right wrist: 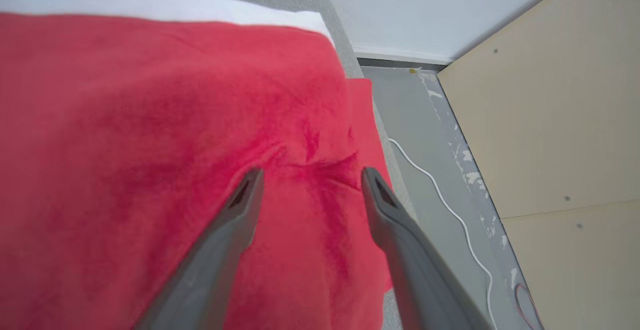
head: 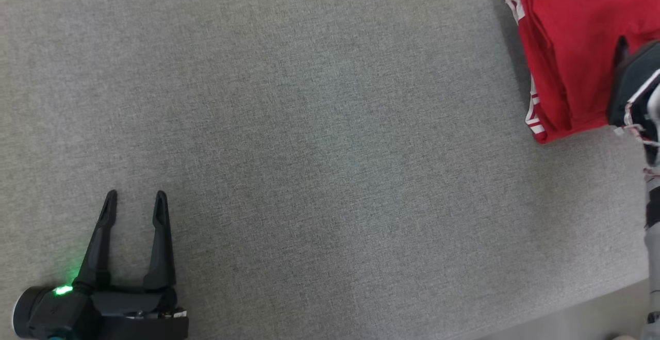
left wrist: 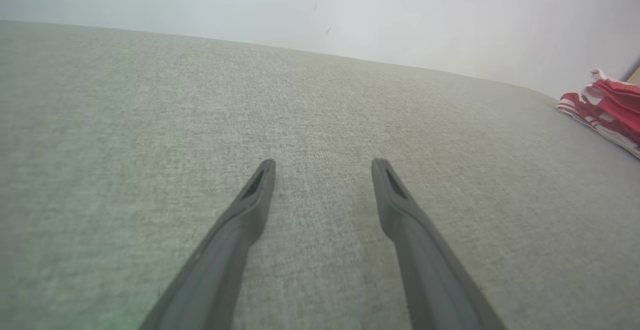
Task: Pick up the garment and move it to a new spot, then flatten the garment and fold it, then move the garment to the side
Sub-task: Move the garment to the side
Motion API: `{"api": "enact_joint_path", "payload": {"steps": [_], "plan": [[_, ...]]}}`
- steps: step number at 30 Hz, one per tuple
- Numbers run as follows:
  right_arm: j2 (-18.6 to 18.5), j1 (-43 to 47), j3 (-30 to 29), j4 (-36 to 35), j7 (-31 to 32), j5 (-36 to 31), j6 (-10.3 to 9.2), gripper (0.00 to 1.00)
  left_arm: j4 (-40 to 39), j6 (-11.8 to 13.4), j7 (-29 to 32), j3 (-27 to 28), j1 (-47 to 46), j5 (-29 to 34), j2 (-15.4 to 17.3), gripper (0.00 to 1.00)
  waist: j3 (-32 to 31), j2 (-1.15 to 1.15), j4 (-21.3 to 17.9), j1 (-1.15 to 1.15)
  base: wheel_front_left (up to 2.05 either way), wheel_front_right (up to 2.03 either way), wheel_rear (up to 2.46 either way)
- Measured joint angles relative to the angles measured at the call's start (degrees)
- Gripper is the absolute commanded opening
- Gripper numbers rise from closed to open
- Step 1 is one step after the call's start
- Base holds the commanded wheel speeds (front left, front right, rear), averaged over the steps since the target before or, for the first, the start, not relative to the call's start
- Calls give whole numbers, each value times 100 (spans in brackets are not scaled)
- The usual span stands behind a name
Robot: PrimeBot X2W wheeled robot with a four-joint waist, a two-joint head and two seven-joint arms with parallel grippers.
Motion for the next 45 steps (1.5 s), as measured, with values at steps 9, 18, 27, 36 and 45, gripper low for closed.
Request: {"api": "enact_joint_path", "payload": {"steps": [9,18,27,36,45], "plan": [[535,367,148,-105,-1358,274,0,100,125,1,44,194,213,16,-100,100,-463,1,34,1,0,0,0],[855,1396,918,-283,-2641,1385,0,100,248,2,44,382,610,-59,-309,100,-1302,1,117,0,0,0,0],[902,2543,1540,-609,-3408,2068,0,100,299,2,45,464,938,-183,-394,100,-2030,0,319,0,0,0,0],[1026,3609,1439,-821,-3866,2239,0,100,590,2,44,646,1240,-294,-439,100,-2581,0,643,-1,0,0,0],[1218,4332,1308,-1228,-4061,1946,0,100,730,2,44,727,1411,-300,-449,100,-2909,0,893,-1,0,0,0]]}}
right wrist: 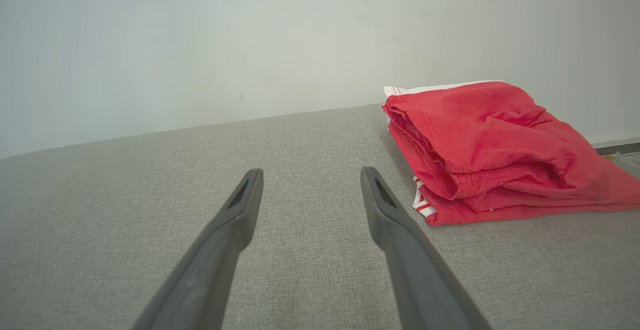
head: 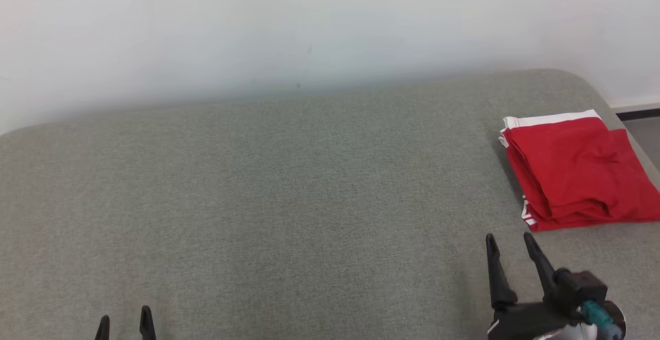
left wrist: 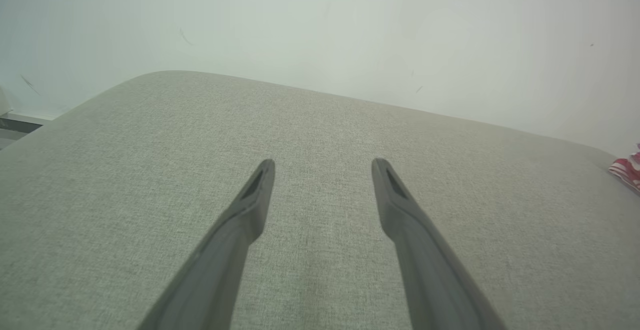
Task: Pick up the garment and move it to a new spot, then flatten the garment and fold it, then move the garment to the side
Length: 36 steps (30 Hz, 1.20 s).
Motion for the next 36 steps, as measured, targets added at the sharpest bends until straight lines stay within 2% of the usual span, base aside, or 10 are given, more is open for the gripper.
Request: {"api": "enact_joint_path", "payload": {"steps": [3,15,36], "plan": [[41,211,53,-93,-18,-155,0,100,52,0,0,-19,27,1,-1,100,-54,0,72,0,0,0,0],[83,417,215,-163,-23,-33,0,100,202,0,0,-26,55,15,-1,100,-137,0,242,1,0,0,0],[85,533,343,-126,-24,112,0,100,364,0,0,-38,14,-70,93,100,-211,0,279,1,0,0,0]]}}
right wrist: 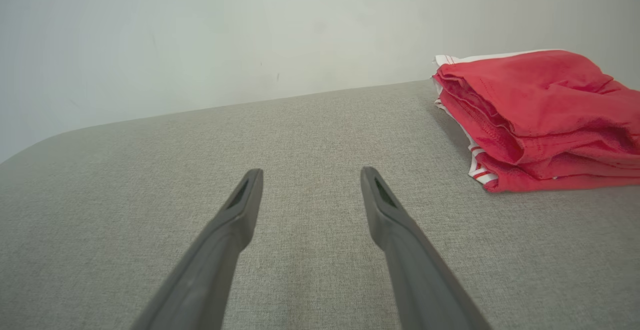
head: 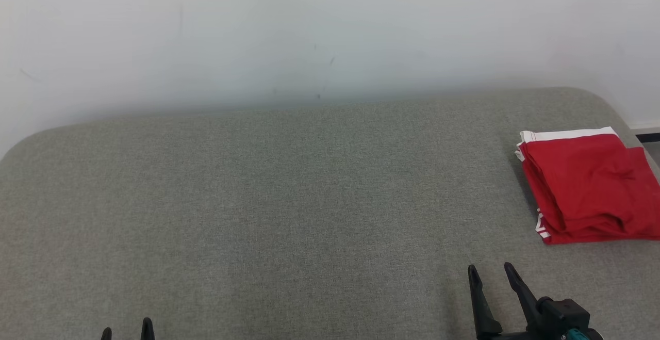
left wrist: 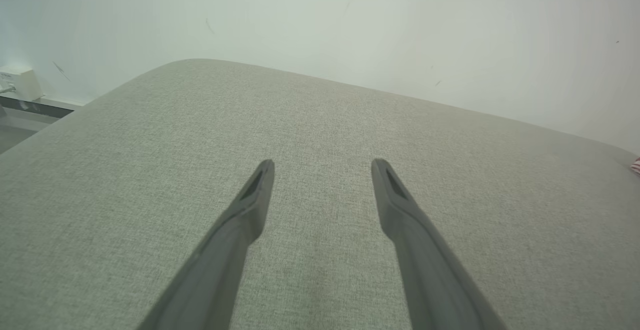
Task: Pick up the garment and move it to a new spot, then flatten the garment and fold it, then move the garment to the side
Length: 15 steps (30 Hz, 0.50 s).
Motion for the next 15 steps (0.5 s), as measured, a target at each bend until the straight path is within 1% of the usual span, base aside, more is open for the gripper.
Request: {"api": "enact_joint_path", "payload": {"steps": [8,9,15], "plan": [[0,1,55,30,0,44,0,100,62,0,0,-18,-23,-81,51,100,9,0,-2,0,0,0,0],[0,3,57,41,2,44,0,0,69,-1,1,-16,-22,-100,47,0,9,0,-2,0,0,0,0],[1,176,54,286,67,93,0,0,337,-2,58,-45,37,-142,-32,0,11,0,2,0,0,0,0]]}}
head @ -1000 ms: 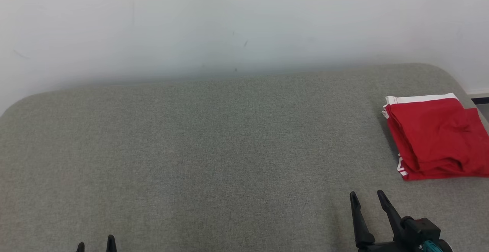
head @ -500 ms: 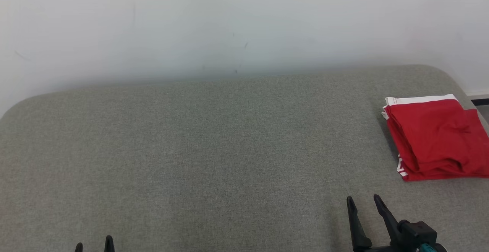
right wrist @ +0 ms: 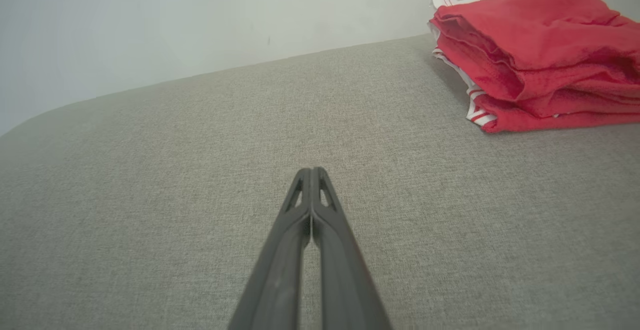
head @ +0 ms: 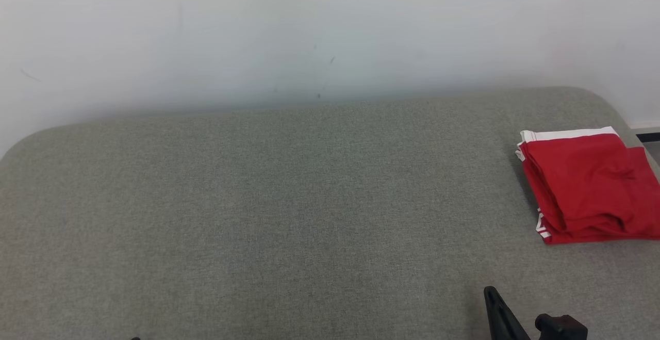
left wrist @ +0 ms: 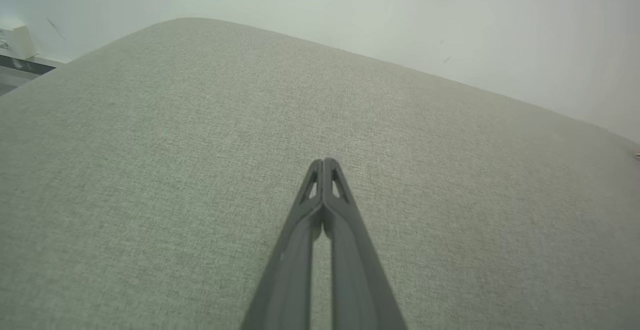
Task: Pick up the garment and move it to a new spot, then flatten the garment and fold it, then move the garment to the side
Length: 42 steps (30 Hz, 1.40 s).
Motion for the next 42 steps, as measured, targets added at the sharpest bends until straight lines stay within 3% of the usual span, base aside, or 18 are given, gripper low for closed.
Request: {"api": "enact_joint_path", "payload": {"steps": [20,42], "plan": [[-2,-73,-266,-252,532,2157,0,0,21,1,552,-5,-311,-1954,-19,0,15,0,67,0,0,0,0],[-4,-211,-509,-486,985,3942,0,0,19,1,1011,-10,-672,-3580,-41,0,30,0,136,0,0,0,0]]}}
